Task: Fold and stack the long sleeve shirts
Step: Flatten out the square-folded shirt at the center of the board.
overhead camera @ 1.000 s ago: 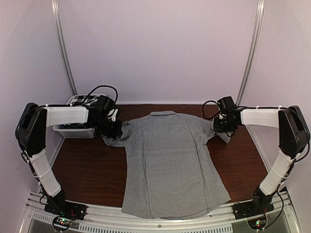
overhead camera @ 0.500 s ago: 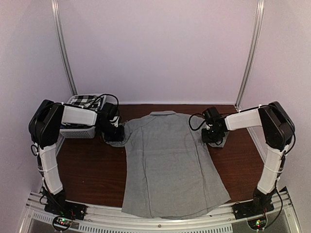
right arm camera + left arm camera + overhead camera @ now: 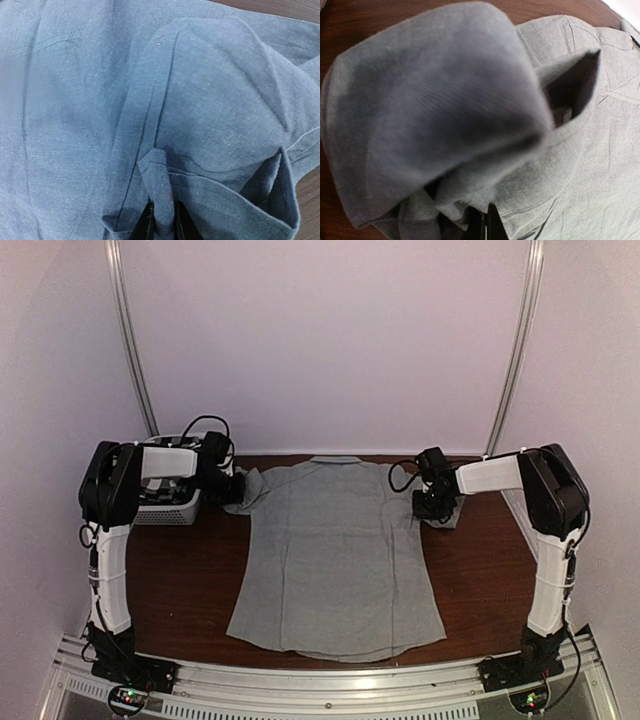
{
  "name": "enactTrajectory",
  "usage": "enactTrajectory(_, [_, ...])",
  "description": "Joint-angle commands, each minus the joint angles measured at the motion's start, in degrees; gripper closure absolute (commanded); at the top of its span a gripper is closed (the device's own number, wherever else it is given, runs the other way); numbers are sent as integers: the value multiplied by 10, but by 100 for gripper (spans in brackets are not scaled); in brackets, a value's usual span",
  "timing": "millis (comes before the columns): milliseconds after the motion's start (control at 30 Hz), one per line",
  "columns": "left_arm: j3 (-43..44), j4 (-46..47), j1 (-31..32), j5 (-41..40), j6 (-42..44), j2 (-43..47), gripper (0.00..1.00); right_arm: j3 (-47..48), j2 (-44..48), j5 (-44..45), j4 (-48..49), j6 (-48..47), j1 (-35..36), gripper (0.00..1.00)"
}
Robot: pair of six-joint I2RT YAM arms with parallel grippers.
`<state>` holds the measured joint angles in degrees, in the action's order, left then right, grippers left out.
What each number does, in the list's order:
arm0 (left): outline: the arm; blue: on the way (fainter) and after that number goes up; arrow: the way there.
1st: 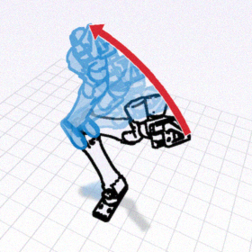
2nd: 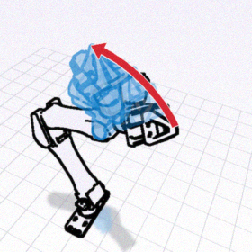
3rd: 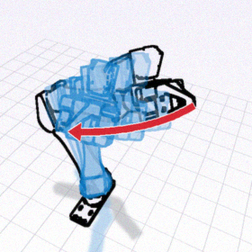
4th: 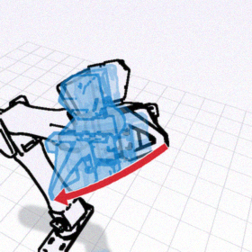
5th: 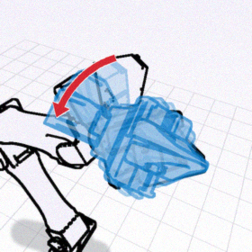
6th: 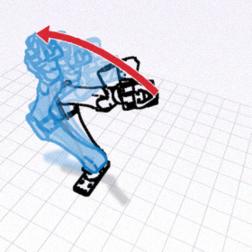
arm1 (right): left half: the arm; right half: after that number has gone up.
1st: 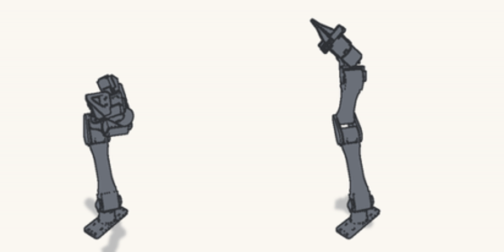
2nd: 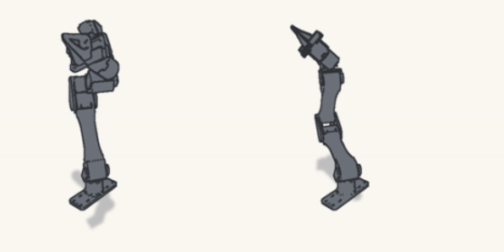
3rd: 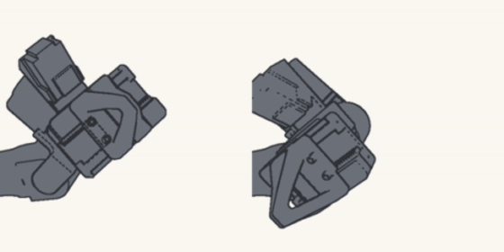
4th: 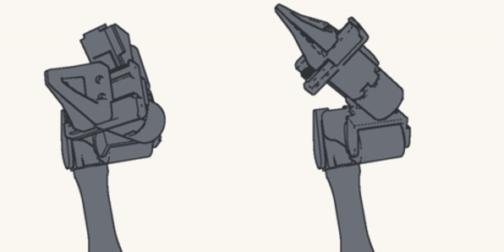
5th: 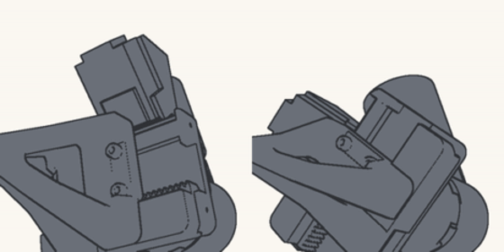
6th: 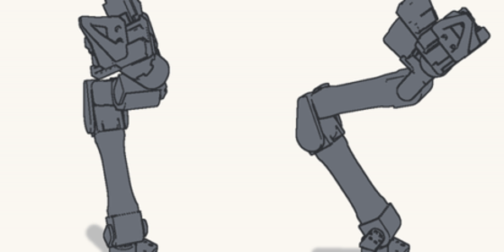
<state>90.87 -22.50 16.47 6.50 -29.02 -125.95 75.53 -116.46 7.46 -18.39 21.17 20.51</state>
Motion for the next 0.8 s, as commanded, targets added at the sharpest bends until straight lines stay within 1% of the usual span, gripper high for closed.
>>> enactTrajectory(0, [33, -32, -8, -17, 17, -9, 100, 20, -6, 11, -37, 0, -32, 85])
enactTrajectory(100, [31, -33, -8, -18, 21, -1, 100, 6, 19, 14, -39, -2, -49, 85])
enactTrajectory(267, [19, -33, -7, -16, 28, 21, 100, -46, 88, 33, -35, -4, -72, 84])
enactTrajectory(467, [3, -33, 5, -30, 41, 63, 91, -99, 155, 64, -35, -3, -99, 83])
enactTrajectory(600, [-10, -33, 8, -41, 46, 91, 79, -104, 191, 92, -47, -6, -119, 83])
enactTrajectory(700, [-17, -33, 9, -44, 51, 112, 68, -99, 214, 110, -52, -9, -136, 83])
enactTrajectory(767, [-20, -35, 11, -44, 54, 126, 58, -89, 227, 118, -57, -11, -145, 83])
